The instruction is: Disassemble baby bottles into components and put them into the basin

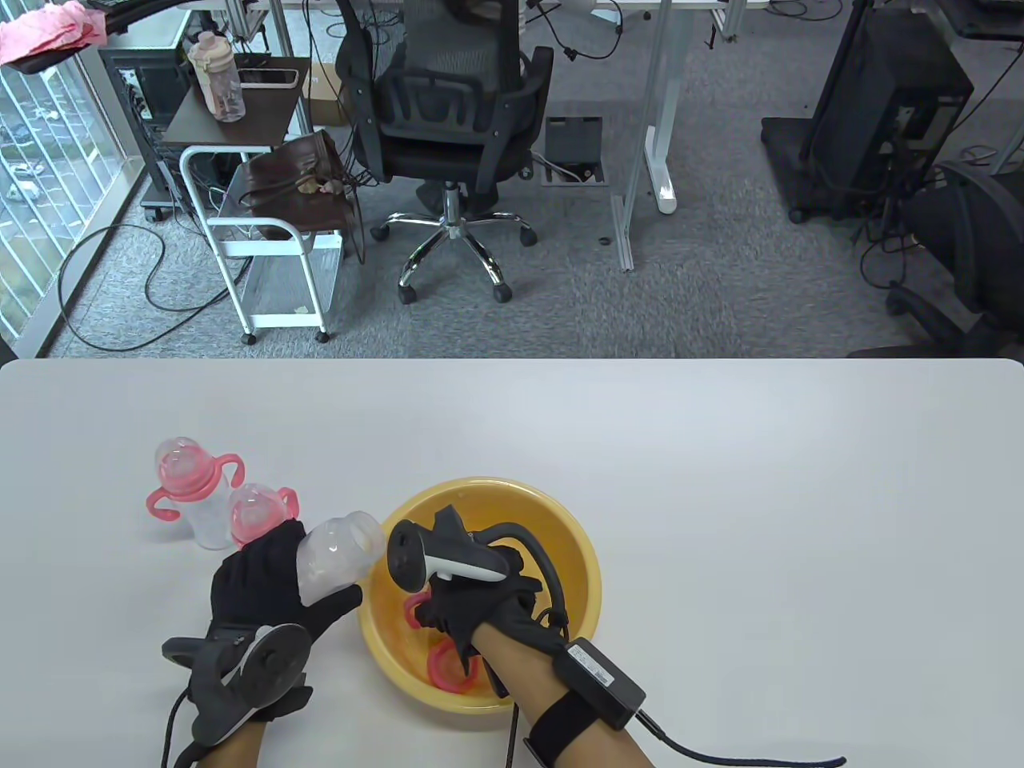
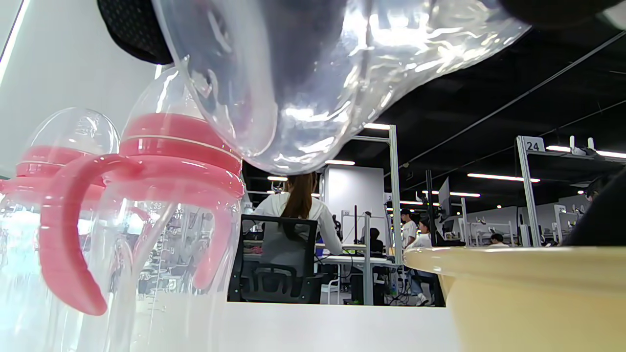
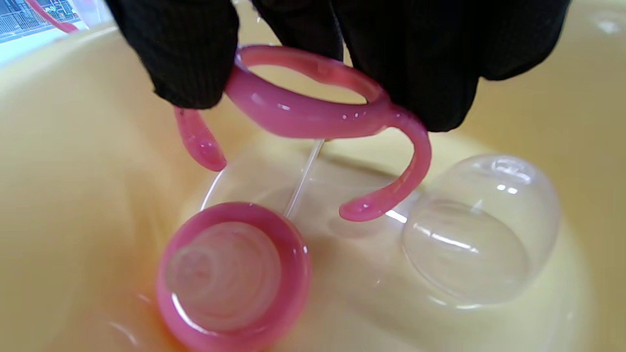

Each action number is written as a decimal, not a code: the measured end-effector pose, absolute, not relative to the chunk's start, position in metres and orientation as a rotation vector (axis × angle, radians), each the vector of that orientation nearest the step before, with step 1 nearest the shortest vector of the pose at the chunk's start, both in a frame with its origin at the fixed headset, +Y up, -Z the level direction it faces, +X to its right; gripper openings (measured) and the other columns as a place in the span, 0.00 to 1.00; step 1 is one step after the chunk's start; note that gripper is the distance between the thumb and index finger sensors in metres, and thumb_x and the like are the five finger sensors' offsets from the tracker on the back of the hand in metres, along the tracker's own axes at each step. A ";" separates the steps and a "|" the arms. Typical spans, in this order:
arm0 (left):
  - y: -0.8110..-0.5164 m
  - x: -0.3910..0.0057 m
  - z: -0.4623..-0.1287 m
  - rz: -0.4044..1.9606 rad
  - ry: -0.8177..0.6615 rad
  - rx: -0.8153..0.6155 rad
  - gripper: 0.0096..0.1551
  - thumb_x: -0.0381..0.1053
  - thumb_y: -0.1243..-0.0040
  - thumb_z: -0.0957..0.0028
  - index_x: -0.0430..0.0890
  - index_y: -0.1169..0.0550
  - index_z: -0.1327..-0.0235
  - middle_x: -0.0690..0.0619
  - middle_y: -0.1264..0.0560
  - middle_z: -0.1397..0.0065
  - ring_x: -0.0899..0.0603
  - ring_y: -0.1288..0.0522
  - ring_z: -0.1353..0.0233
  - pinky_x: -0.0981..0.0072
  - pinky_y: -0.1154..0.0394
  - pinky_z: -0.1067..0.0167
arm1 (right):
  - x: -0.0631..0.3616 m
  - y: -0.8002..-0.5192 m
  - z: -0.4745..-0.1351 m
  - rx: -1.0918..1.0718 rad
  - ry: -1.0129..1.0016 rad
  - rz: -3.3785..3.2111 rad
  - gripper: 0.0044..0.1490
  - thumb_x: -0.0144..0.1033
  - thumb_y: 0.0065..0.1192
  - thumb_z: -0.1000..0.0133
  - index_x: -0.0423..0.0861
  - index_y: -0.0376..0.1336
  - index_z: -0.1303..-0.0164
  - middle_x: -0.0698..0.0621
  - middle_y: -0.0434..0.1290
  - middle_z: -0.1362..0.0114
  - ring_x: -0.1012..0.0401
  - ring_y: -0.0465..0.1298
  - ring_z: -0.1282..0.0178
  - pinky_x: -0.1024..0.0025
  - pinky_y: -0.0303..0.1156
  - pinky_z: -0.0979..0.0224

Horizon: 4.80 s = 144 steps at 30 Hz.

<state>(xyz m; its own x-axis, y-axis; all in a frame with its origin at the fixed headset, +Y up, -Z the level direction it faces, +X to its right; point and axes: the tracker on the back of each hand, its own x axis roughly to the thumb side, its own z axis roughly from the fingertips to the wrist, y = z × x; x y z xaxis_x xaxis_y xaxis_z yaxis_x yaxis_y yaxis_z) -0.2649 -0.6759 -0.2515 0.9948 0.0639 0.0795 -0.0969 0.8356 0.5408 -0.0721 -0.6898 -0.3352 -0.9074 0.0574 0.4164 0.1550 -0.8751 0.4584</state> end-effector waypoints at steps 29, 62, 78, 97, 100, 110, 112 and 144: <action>-0.678 -0.263 -0.253 0.074 -0.067 0.557 0.60 0.80 0.50 0.64 0.42 0.34 0.25 0.44 0.25 0.29 0.39 0.21 0.30 0.41 0.28 0.31 | -0.047 -0.685 -0.336 -0.666 -0.974 -3.129 0.46 0.51 0.56 0.37 0.38 0.52 0.14 0.25 0.56 0.17 0.26 0.64 0.24 0.26 0.56 0.24; -0.661 -0.224 -0.251 0.006 -0.203 0.375 0.59 0.78 0.48 0.61 0.42 0.35 0.23 0.42 0.25 0.27 0.37 0.21 0.28 0.39 0.29 0.30 | 0.116 -0.681 -0.276 -0.492 0.306 -3.463 0.54 0.59 0.55 0.42 0.46 0.44 0.11 0.30 0.34 0.12 0.27 0.38 0.14 0.19 0.27 0.26; -0.655 -0.087 -0.333 -0.487 -0.264 -0.089 0.58 0.75 0.46 0.59 0.42 0.35 0.20 0.42 0.32 0.23 0.39 0.26 0.27 0.47 0.30 0.28 | 0.134 -0.672 -0.274 -0.396 0.460 -3.477 0.55 0.60 0.56 0.43 0.46 0.44 0.11 0.31 0.32 0.12 0.28 0.34 0.14 0.21 0.24 0.26; -0.724 -0.051 -0.367 -0.614 -0.195 -0.436 0.56 0.68 0.40 0.55 0.42 0.41 0.16 0.42 0.39 0.18 0.37 0.32 0.19 0.45 0.36 0.21 | 0.136 -0.677 -0.275 -0.364 0.477 -3.423 0.55 0.60 0.55 0.43 0.46 0.44 0.11 0.31 0.32 0.12 0.29 0.32 0.14 0.22 0.23 0.26; -0.726 -0.053 -0.366 -0.608 -0.208 -0.420 0.57 0.68 0.41 0.56 0.42 0.41 0.17 0.42 0.39 0.18 0.37 0.32 0.19 0.45 0.36 0.21 | 0.135 -0.677 -0.275 -0.368 0.472 -3.420 0.55 0.61 0.55 0.43 0.46 0.44 0.11 0.31 0.32 0.11 0.29 0.32 0.14 0.22 0.23 0.26; -0.684 -0.063 -0.344 -0.628 -0.324 -0.224 0.57 0.69 0.46 0.57 0.42 0.41 0.18 0.41 0.39 0.18 0.37 0.32 0.20 0.43 0.36 0.22 | 0.134 -0.681 -0.278 -0.367 0.410 -3.436 0.55 0.61 0.56 0.43 0.46 0.44 0.11 0.31 0.34 0.11 0.28 0.35 0.14 0.21 0.24 0.26; -0.670 -0.070 -0.338 -0.628 -0.339 -0.156 0.56 0.71 0.48 0.56 0.42 0.42 0.17 0.41 0.39 0.18 0.36 0.33 0.20 0.42 0.37 0.22 | 0.134 -0.682 -0.278 -0.369 0.406 -3.431 0.55 0.61 0.55 0.43 0.46 0.44 0.11 0.31 0.34 0.11 0.26 0.36 0.15 0.20 0.25 0.26; -0.665 -0.323 -0.299 -0.062 0.359 -0.130 0.54 0.69 0.43 0.52 0.40 0.40 0.19 0.39 0.36 0.19 0.33 0.31 0.20 0.36 0.37 0.25 | 0.132 -0.689 -0.280 -0.350 0.314 -3.427 0.55 0.61 0.55 0.43 0.45 0.44 0.11 0.29 0.35 0.12 0.27 0.37 0.14 0.20 0.29 0.24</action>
